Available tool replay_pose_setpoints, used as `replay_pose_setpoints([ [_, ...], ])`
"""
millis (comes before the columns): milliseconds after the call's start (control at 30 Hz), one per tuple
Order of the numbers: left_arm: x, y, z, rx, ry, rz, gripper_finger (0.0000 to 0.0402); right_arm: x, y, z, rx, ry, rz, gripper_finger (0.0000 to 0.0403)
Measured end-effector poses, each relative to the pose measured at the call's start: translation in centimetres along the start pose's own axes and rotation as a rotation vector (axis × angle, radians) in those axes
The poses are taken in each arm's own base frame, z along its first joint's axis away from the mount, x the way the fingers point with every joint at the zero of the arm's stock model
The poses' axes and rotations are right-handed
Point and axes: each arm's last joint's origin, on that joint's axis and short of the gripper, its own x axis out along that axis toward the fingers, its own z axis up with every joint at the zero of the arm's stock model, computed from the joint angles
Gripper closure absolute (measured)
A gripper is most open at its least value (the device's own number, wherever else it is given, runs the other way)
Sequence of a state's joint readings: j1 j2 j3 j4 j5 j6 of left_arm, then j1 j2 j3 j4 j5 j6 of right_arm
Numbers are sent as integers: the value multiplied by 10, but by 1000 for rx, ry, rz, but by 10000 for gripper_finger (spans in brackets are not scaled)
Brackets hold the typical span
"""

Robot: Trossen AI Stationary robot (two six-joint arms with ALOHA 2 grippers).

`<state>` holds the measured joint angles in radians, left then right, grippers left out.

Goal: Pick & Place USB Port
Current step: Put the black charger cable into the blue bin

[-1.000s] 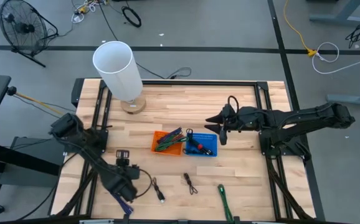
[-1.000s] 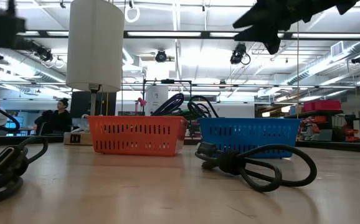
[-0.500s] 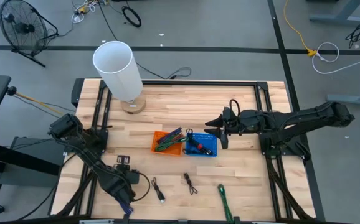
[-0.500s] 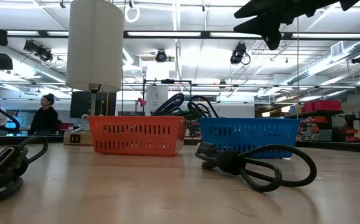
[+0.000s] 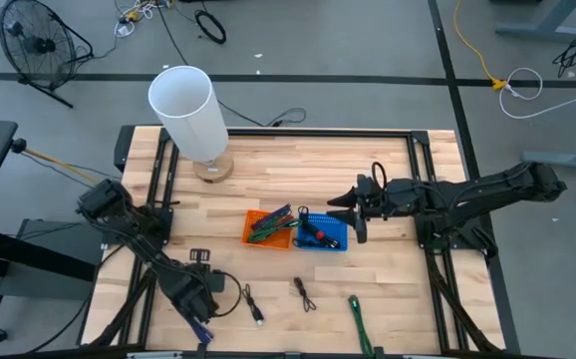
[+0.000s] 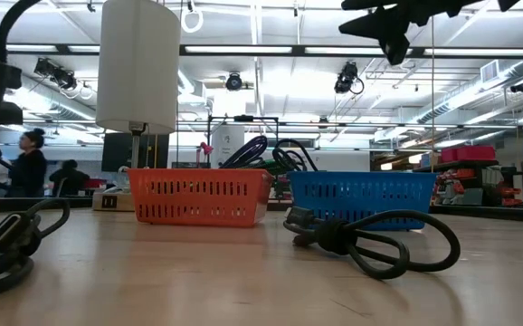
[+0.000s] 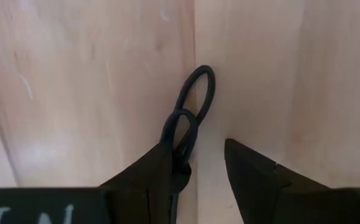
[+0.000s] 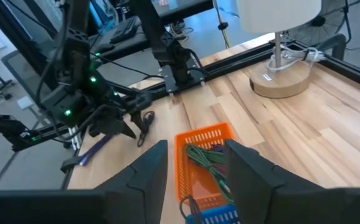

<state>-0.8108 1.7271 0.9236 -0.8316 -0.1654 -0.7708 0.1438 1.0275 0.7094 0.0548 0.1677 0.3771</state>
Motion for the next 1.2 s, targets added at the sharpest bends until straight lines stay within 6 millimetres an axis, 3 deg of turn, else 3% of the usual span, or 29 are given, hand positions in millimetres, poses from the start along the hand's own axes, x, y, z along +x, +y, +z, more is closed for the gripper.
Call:
replay_pose_setpoints([
  [100, 6, 4, -1, -48, 4, -11, 276, 0, 2, 0, -7, -5, 9, 247],
  [267, 3, 5, 7, -116, -13, -20, 384, 0, 3, 1, -17, -17, 16, 247],
  [667, -18, 3, 31, -150, -218, 76, 399, 0, 3, 1, -17, -19, 16, 247],
  [867, -44, 3, 46, -155, -278, 109, 400, 2, 2, 0, -19, -8, 12, 247],
  [1033, -81, 0, 61, -110, -447, 133, 400, 8, 2, -5, -24, 15, 3, 247],
  [1200, -126, 10, 73, -67, -634, 220, 400, 11, 4, 0, -43, -42, 28, 247],
])
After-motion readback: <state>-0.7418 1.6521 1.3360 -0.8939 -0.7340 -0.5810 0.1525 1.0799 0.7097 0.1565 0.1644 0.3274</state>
